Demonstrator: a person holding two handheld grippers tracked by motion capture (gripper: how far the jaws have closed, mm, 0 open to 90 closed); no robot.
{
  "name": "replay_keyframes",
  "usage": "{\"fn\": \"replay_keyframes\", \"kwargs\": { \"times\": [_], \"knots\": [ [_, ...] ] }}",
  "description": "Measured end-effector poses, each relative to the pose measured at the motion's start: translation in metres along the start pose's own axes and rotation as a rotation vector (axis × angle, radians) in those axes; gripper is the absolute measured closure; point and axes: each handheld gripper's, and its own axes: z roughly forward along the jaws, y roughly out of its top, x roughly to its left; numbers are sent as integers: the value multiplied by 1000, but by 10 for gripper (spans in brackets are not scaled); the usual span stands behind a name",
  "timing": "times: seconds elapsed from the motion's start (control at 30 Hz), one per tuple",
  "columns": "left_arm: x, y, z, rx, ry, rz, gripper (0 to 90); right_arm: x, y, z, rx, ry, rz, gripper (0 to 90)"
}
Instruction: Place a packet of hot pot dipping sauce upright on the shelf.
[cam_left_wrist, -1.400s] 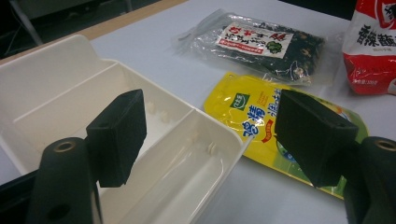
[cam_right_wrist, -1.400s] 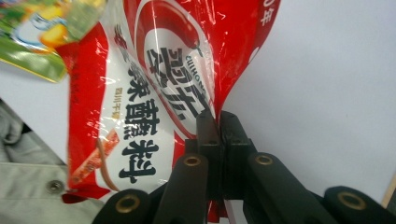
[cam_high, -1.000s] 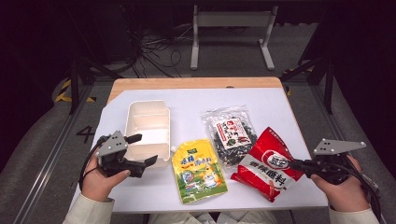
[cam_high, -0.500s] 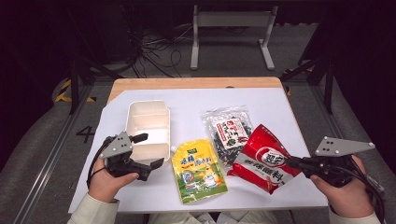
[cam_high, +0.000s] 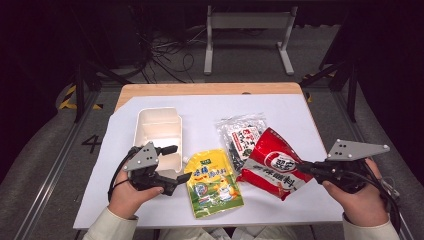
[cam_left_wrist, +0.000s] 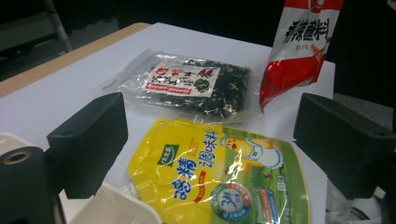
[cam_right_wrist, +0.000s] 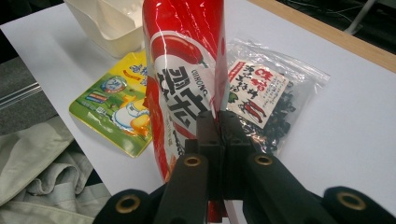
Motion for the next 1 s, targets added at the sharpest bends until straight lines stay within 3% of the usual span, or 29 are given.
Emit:
{"fn": "replay_keyframes", "kwargs": {
  "times": [0.2,0.43,0.6,0.77,1.0],
  "knots": [
    [-1,-2,13,-35,-50,-24,120,3,9,8,-1,26,-14,884],
    [-2,-5,23,-52,-65,-27,125,4,18,19,-9,50,-27,884],
    [-3,-7,34,-50,-91,-6,153,6,23,27,-9,63,-36,884],
    [-5,-6,49,2,-120,6,165,10,29,33,-14,77,-50,883],
    [-10,-4,71,26,-182,3,171,16,34,38,-27,96,-66,884]
  ]
}}
